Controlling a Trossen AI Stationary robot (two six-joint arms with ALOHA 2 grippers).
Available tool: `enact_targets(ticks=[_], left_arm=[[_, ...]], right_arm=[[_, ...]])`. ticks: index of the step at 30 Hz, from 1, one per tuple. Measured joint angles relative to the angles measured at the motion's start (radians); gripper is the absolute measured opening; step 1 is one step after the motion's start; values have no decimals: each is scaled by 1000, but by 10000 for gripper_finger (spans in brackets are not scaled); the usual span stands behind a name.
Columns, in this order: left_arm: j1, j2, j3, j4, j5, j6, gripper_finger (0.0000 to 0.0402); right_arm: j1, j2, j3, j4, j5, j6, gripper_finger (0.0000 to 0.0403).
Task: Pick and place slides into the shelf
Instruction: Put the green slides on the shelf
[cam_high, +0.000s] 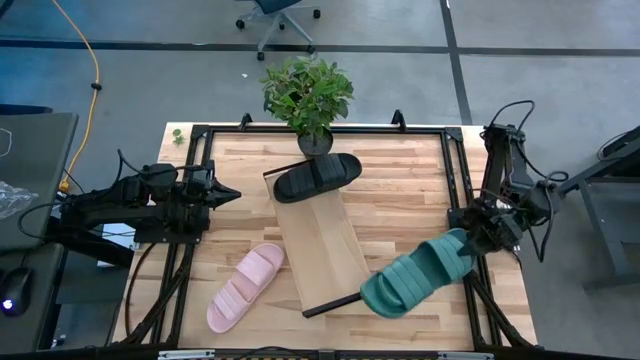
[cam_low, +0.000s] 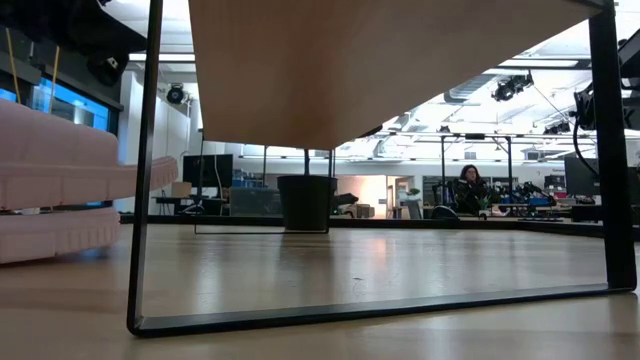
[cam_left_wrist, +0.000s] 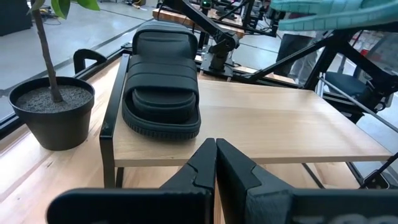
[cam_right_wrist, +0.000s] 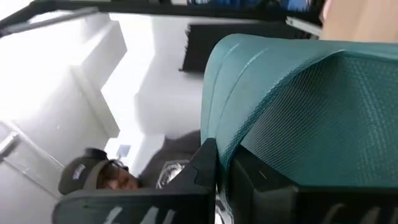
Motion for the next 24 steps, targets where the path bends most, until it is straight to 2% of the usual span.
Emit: enact_targets(ticks=[7,12,16,20,24], left_arm=[[0,0,0,0,0,2,1],[0,0,0,-1,0,7,1],[0,0,0,-1,-1,31,1],[0,0,0,-1,0,37,1],[0,0,0,-1,0,41,1]], right_arm=[[0,1,8,81,88,-102,3],[0,27,111,19,145,-180,3],[0,64,240,-195,207,-150,3],[-1,125,356,-467,241,10,2],[-9,190,437,-658,236,178,2]])
